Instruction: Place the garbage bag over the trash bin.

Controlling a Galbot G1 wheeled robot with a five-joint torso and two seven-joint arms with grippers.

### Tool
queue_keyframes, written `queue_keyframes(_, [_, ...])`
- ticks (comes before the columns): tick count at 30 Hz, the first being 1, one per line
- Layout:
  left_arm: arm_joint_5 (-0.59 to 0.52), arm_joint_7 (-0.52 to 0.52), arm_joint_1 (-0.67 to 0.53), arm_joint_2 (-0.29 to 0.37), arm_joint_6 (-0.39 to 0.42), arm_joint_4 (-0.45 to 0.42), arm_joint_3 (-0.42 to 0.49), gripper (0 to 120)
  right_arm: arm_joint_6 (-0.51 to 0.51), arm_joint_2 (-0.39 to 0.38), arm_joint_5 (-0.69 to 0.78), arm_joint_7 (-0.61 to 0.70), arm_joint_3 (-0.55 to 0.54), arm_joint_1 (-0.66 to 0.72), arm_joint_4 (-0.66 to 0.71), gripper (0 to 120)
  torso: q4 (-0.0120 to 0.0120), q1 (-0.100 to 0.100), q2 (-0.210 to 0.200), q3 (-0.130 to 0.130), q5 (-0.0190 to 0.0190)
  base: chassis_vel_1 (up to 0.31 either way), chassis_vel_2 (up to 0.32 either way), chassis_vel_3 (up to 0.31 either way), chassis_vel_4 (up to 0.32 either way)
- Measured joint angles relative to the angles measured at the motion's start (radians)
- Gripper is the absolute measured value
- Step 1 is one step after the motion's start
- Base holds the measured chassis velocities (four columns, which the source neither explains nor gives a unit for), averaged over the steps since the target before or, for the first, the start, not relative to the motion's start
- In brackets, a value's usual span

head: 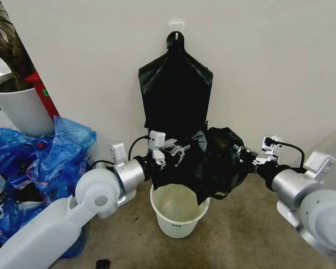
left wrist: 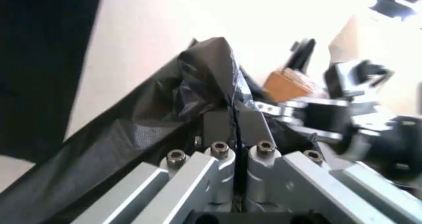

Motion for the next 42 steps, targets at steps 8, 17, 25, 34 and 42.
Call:
queue_keyframes(8, [-0.071, 0.004, 0.036, -0.003, 0.005, 0.014, -0.031, 0, 0.002, 0.020, 0.006, 0.052, 0.006, -0.021, 0.001, 0, -0.0001, 0.000, 0.000, 0.000, -0.0003, 0.000, 0.000, 0.000, 0.000])
queue_keyframes(17, [0.055, 0.141, 0.138, -0.046, -0.028, 0.213, -0.085, 0, -0.017, 0.091, -0.043, 0.027, -0.039, -0.079, 0.001, 0, 0.0000, 0.000, 0.000, 0.000, -0.0003, 0.000, 0.000, 0.000, 0.000])
queue_keyframes(25, [0.100, 0.147, 0.178, -0.084, -0.046, 0.270, -0.108, 0, -0.028, 0.141, -0.069, 0.010, -0.080, -0.102, 0.001, 0, 0.0000, 0.000, 0.000, 0.000, -0.0002, 0.000, 0.000, 0.000, 0.000])
queue_keyframes(34, [0.169, 0.100, 0.295, -0.097, -0.086, 0.307, -0.143, 0, -0.045, 0.233, -0.116, -0.021, -0.111, -0.156, -0.037, 0, -0.0003, 0.000, 0.000, 0.000, -0.0002, 0.000, 0.000, 0.000, 0.000])
queue_keyframes(42, [0.139, -0.112, 0.349, -0.077, -0.053, 0.141, -0.160, 0, -0.026, 0.151, 0.042, 0.064, -0.068, -0.052, -0.001, 0, 0.0001, 0.000, 0.000, 0.000, -0.0001, 0.000, 0.000, 0.000, 0.000])
